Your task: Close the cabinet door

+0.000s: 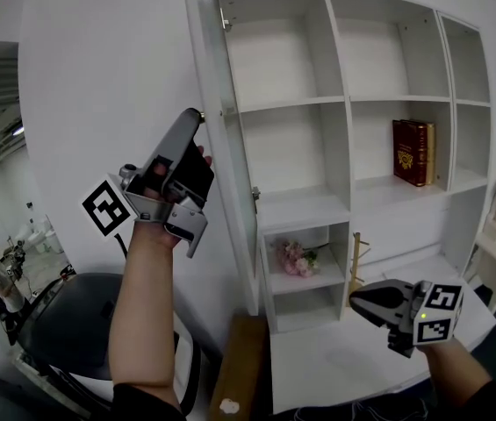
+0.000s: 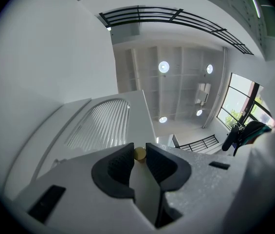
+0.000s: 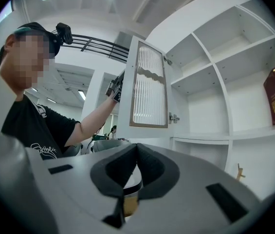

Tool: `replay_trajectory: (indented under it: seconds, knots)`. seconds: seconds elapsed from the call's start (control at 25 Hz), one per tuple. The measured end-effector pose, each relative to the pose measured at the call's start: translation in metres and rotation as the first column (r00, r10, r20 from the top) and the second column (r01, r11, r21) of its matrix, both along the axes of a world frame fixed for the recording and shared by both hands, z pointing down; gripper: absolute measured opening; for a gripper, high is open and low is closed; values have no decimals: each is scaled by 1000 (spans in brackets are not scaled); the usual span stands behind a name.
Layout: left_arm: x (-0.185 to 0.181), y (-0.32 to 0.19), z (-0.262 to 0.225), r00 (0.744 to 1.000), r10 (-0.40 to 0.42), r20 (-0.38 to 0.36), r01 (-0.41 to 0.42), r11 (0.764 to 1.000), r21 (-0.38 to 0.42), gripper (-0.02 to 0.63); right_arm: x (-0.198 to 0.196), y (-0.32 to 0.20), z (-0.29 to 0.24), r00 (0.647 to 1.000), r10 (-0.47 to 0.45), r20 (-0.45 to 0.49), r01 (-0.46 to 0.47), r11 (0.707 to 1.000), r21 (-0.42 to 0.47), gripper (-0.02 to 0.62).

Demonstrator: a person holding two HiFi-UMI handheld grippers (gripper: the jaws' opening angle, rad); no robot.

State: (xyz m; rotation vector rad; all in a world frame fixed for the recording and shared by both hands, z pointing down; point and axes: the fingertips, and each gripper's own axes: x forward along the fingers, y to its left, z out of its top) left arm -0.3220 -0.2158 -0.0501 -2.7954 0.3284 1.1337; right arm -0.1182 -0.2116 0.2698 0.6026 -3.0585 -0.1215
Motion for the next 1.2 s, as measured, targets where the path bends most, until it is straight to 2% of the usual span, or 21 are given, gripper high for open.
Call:
replay_trajectory:
  seconds: [0.4,0.6,0.8,1.04,1.2]
  knots:
    - [3,-3,-3,999,24,22,-24,999,30,78,-16,-10,15,999,11,35,-10,999,-52,6]
    - [4,-2,-4,1000,-8,28,6,999,45,78,-21,-21,32,998,19,64,-12,995,-99,6]
    - [8,-1,-5,1000,-14,27,13,998,62,78,-14,-33,28,997,1,80,6,996,-89,6]
    - [36,-13,-1,993,-91,69,85,992,92,78,10,-64,22,994,-35,104,43,996,-76,6]
    - [51,-4,-4,985,-147,89,137,984,112,78,16,-65,14,992,-66,107,73,995,-62,6]
